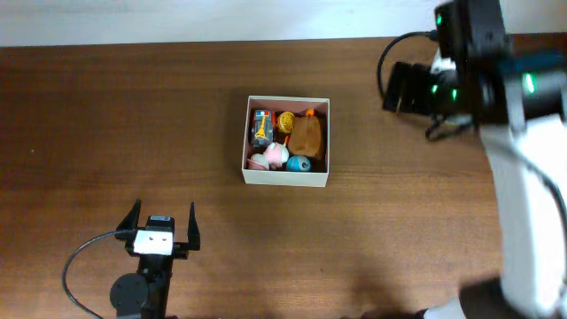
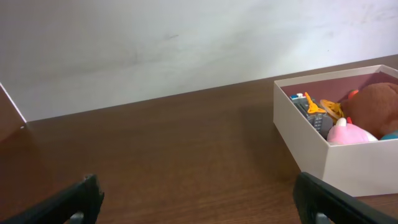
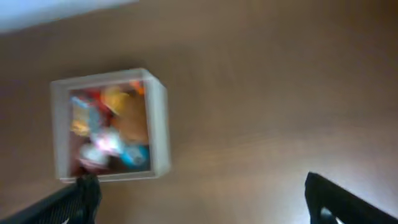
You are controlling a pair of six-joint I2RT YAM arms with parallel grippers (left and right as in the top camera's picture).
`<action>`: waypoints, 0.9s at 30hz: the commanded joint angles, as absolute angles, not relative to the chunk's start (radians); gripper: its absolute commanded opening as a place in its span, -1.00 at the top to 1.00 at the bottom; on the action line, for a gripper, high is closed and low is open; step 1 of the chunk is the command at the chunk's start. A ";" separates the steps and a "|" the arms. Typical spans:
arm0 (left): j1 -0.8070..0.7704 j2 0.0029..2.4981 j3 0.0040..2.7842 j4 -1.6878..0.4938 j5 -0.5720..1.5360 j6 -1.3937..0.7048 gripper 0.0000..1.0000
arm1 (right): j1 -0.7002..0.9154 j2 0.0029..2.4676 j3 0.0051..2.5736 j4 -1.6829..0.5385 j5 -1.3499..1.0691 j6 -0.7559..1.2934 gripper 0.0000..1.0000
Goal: Pack container
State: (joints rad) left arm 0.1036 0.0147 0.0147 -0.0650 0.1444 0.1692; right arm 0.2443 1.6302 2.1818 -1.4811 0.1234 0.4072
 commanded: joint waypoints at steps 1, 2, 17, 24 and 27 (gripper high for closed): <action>0.100 0.005 0.009 -0.068 0.134 0.181 -0.99 | 0.303 1.463 1.986 -1.299 0.214 0.398 -0.97; 0.100 0.005 0.009 -0.068 0.134 0.181 -0.99 | 0.308 1.410 1.912 -1.216 0.215 0.398 -0.97; 0.100 0.005 0.009 -0.068 0.134 0.181 -0.99 | 0.163 0.561 0.645 -0.022 0.213 0.398 -0.98; 0.100 0.005 0.009 -0.068 0.133 0.181 -0.99 | 0.116 0.286 0.362 -0.028 0.146 0.367 -0.97; 0.100 0.005 0.009 -0.068 0.134 0.181 -0.99 | 0.081 0.191 0.271 -0.053 0.061 0.325 -0.97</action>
State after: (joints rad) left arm 0.1036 0.0139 0.0147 -0.0666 0.1406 0.1692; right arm 0.1146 0.2680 0.3466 -0.0433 0.1547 0.3763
